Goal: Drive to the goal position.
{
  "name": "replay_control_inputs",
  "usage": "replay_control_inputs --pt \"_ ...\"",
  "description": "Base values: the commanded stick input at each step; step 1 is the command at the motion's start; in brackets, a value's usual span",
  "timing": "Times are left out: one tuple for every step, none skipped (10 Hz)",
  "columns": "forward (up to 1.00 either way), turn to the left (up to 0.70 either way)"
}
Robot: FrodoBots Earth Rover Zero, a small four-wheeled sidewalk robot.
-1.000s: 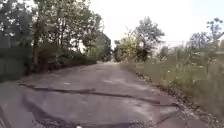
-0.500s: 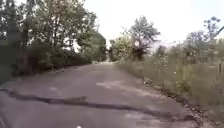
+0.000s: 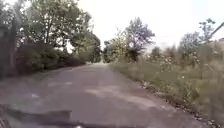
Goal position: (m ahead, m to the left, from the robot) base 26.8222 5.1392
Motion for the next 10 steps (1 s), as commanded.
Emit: replay_control_inputs --pt "1.0 -0.09" --pt "1.0 -0.08" --pt "1.0 -0.06" --pt "1.0 -0.05" --pt "1.0 -0.05" --pt "1.0 -0.05" --pt "1.0 -0.04" --pt "1.0 -0.04" --pt "1.0 -0.02" --pt "1.0 -0.01"
